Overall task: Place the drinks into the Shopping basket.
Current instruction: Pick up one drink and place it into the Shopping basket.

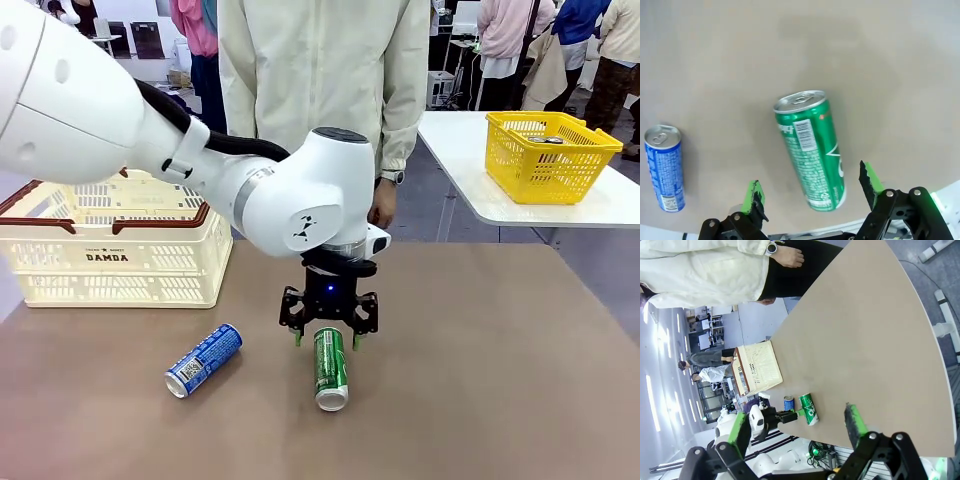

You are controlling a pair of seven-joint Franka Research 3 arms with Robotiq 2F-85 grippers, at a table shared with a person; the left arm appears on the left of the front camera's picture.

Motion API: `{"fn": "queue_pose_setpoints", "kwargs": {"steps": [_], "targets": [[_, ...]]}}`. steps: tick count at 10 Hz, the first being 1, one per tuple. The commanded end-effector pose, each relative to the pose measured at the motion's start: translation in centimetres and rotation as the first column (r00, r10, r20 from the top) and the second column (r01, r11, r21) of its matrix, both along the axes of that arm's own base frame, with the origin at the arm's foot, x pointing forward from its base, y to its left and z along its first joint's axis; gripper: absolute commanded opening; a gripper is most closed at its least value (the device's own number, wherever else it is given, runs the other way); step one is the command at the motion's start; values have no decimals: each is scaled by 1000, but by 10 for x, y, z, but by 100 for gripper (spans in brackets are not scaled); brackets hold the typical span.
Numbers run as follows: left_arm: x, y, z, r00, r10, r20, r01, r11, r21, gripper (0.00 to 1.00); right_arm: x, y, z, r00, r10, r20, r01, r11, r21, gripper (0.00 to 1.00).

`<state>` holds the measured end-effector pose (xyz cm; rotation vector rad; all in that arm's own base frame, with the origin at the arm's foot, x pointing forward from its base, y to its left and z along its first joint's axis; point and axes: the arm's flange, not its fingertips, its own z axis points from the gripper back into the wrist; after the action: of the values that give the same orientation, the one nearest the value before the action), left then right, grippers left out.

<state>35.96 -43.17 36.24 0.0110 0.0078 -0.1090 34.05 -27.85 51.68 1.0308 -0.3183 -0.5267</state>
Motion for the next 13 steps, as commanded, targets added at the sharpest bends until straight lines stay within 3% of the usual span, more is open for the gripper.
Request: {"fn": "queue_pose_setpoints", "kwargs": {"steps": [1, 5, 9, 10, 11, 12, 13], "targets": [[-8, 9, -7, 1000, 18, 5, -18, 999, -29, 100, -3, 0, 1, 1000, 17, 4, -17, 1000, -17, 100], [-7, 13, -45, 997, 21, -69, -26, 997, -79, 100, -3, 0, 1, 1000, 17, 4, -17, 1000, -17, 100], [-9, 10, -61, 998, -1, -63, -4, 997, -80, 100, -3, 0, 1, 1000, 17, 4, -17, 1000, -17, 100], [-10, 11, -62, 998, -7, -60, 2, 997, -72, 76, -3, 0, 1, 1000, 17, 4, -17, 1000, -17, 100], [-11, 11, -61, 998, -5, -55, 1, 997, -77, 17, -3, 0, 1, 1000, 17, 4, -17, 1000, -17, 100], [-12, 12, -60, 999, -3, -50, -1, 997, -77, 0, -3, 0, 1, 1000, 17, 4, -17, 1000, -17, 100], [-12, 12, -58, 999, -4, -41, 1, 997, -80, 0, -3, 0, 1, 1000, 17, 4, -17, 1000, -17, 100]]}}
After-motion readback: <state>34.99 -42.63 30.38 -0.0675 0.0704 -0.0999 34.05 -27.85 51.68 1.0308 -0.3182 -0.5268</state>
